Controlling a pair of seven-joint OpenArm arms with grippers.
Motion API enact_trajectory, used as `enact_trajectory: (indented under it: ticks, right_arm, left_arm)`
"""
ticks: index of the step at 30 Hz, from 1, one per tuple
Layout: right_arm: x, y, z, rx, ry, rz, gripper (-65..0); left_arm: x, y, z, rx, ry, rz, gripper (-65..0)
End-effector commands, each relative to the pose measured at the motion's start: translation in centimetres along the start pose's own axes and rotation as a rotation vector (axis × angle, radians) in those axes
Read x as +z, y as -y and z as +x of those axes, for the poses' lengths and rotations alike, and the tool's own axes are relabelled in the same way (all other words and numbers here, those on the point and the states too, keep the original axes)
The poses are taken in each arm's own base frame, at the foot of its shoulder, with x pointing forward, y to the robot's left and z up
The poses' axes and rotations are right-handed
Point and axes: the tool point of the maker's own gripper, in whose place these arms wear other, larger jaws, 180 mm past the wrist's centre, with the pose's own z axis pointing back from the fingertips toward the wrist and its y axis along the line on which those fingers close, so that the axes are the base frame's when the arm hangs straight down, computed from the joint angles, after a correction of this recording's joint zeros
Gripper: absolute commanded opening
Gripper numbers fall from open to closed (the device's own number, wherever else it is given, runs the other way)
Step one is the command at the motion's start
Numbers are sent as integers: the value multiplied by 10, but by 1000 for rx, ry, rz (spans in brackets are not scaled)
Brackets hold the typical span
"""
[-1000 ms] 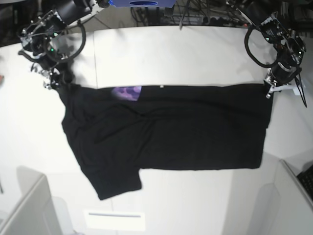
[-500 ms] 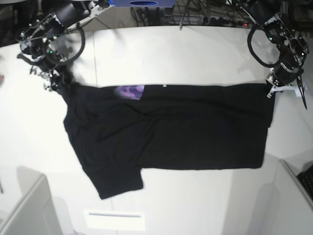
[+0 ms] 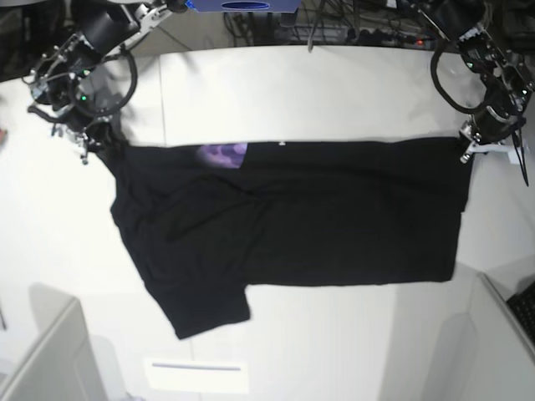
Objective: Fold the T-shirt properly
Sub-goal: 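Drag the shirt toward the robot with both grippers, then release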
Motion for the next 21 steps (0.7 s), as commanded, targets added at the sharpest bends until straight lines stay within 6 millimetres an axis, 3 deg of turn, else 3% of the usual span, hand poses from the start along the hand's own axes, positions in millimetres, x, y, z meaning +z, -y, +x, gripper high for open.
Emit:
enact_trajectory:
  ticks: [1, 4, 8, 17, 21]
  right_arm:
    - [4, -14, 25, 65, 95, 22, -650]
    - [13, -29, 23, 115, 70, 31, -650]
    - [19, -35, 21, 70, 55, 22, -650]
    - [32, -1, -6, 34, -36, -53, -650]
    - [50, 3, -4, 81, -9, -86, -650]
  left_arm:
    - [10, 9, 24, -48, 60, -15, -650]
    - [26, 18, 37, -106, 95, -18, -650]
    - [42, 31, 38, -179, 109, -21, -650]
    - [55, -9, 5, -195, 24, 72, -650]
    - [62, -25, -7, -201, -11, 111, -650]
